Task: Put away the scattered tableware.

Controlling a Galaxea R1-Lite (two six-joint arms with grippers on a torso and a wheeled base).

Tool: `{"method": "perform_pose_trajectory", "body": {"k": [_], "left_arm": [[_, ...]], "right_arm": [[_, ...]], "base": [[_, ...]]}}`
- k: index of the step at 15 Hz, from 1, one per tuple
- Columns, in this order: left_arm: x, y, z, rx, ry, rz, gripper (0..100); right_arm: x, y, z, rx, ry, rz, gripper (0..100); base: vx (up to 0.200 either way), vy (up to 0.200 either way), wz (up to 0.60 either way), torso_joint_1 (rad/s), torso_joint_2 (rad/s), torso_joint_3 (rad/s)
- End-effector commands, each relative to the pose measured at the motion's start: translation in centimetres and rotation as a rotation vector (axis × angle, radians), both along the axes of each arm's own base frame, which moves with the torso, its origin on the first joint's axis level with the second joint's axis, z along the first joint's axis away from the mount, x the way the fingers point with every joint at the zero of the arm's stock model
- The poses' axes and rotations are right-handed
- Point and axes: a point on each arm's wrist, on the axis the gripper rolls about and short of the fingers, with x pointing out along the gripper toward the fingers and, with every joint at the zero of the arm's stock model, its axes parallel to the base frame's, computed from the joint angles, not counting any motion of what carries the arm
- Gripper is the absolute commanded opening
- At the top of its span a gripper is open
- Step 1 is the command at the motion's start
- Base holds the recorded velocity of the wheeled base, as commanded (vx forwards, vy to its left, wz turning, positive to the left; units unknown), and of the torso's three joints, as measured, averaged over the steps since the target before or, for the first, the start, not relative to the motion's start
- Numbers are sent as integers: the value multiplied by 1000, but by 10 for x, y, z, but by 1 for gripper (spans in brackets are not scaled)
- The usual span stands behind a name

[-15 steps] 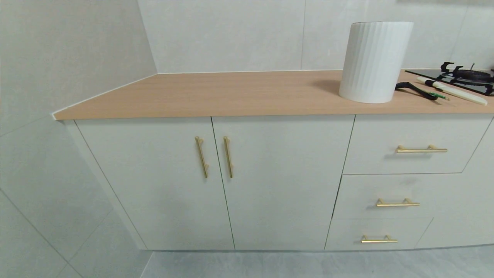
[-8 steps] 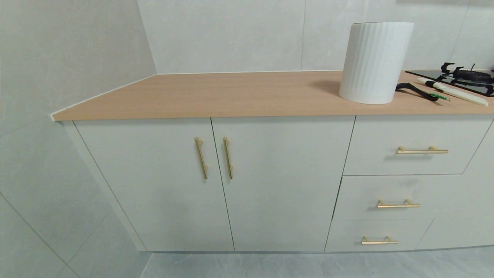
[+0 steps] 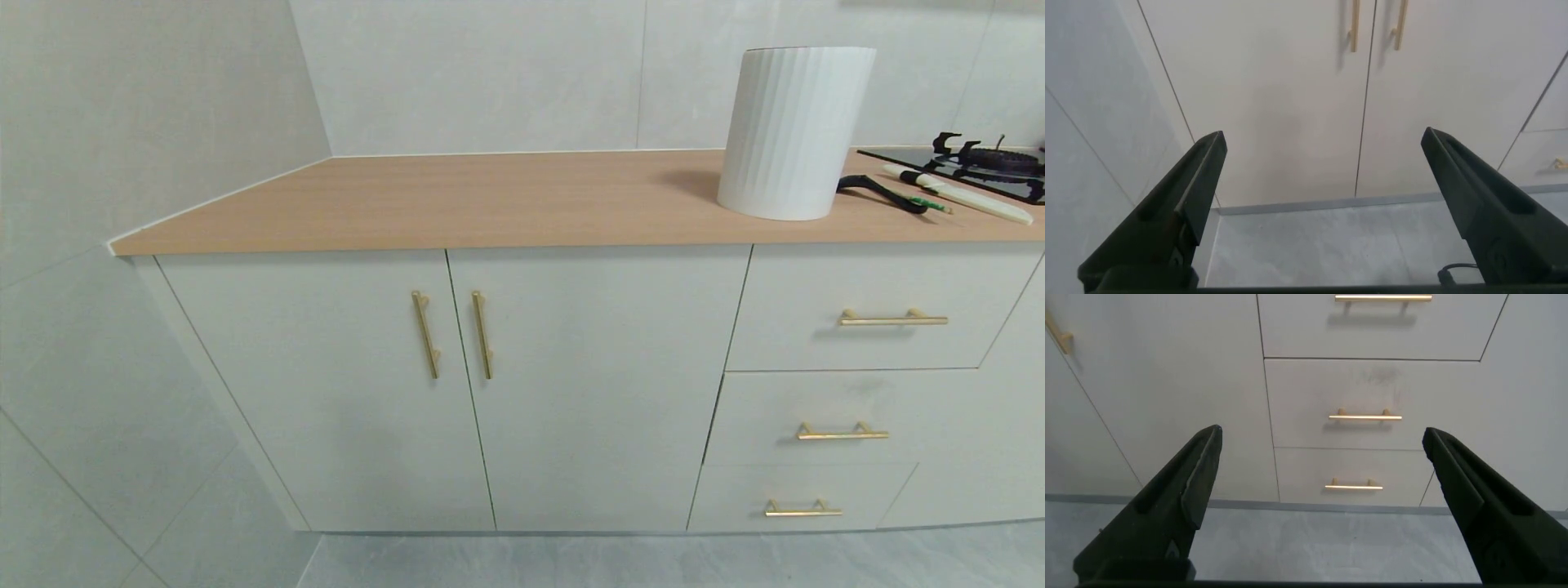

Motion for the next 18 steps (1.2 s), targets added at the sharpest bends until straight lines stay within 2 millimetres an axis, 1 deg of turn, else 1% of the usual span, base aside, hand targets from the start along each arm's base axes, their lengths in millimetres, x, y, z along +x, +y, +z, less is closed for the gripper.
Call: {"method": "perform_pose_trajectory", "body": {"k": [1,11,18], "left_arm": [[0,0,0,0,0,1,100],[0,0,0,6,1,-1,100],[0,0,0,4,1,-1,100]], "right_arm": [[0,0,0,-1,1,0,100],[0,0,0,-1,1,0,100],[0,0,0,-1,1,0,100]], "base": [[0,0,0,0,0,0],[0,-200,0,3,1,4],[0,0,0,0,0,0]]}}
